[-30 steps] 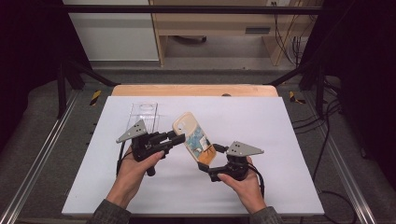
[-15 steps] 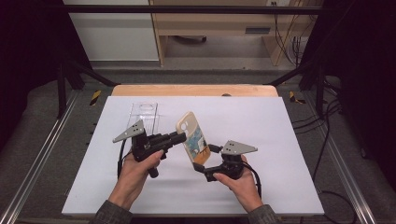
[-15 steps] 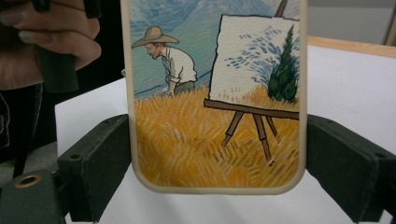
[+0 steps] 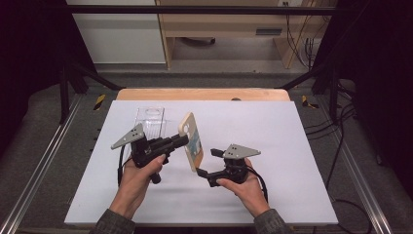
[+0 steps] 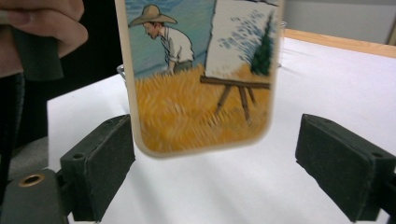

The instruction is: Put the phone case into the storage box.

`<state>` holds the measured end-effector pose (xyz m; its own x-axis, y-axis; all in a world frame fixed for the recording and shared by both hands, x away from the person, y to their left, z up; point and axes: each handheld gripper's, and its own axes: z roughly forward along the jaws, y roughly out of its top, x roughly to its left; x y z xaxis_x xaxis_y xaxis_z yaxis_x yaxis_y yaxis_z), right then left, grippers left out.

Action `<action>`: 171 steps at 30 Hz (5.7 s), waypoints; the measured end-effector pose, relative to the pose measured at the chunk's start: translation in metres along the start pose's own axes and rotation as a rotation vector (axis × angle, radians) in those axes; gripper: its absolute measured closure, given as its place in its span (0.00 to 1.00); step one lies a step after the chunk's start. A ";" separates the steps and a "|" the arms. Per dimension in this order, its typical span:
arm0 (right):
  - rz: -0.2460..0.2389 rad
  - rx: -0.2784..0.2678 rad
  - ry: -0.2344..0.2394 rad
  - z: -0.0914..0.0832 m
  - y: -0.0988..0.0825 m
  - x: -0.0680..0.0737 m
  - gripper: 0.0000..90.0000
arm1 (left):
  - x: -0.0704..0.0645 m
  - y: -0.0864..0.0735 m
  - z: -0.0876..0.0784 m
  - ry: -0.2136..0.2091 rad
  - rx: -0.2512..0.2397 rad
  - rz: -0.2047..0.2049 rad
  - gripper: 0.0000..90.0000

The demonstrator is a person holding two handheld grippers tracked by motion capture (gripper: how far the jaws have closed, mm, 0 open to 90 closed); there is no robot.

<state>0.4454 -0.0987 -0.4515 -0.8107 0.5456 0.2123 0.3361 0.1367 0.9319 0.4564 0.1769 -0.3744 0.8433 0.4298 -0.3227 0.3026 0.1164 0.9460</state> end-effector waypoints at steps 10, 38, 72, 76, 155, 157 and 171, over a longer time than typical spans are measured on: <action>-0.047 0.013 -0.139 -0.012 0.003 -0.002 0.09 | -0.001 0.009 -0.016 0.104 -0.023 0.056 0.91; -0.045 -0.042 -0.355 -0.067 -0.008 -0.031 0.12 | -0.013 0.034 -0.047 0.345 -0.098 0.166 0.91; 0.005 -0.169 -0.489 -0.127 -0.038 -0.042 0.05 | -0.002 0.049 -0.068 0.473 -0.144 0.168 0.90; 0.006 -0.188 -0.499 -0.133 -0.043 -0.042 0.05 | 0.001 0.050 -0.068 0.490 -0.148 0.168 0.90; 0.005 -0.235 -0.513 -0.137 -0.066 -0.045 0.04 | 0.128 0.037 -0.011 0.768 -0.004 0.120 0.90; 0.005 -0.236 -0.513 -0.137 -0.066 -0.045 0.04 | 0.129 0.036 -0.010 0.769 -0.004 0.118 0.90; 0.004 -0.236 -0.512 -0.137 -0.066 -0.045 0.04 | 0.129 0.032 -0.005 0.771 0.007 0.127 0.90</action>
<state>0.3939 -0.2458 -0.4825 -0.4536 0.8855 0.1009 0.1748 -0.0226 0.9843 0.5729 0.2404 -0.3861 0.3257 0.9406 -0.0960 0.2293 0.0199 0.9732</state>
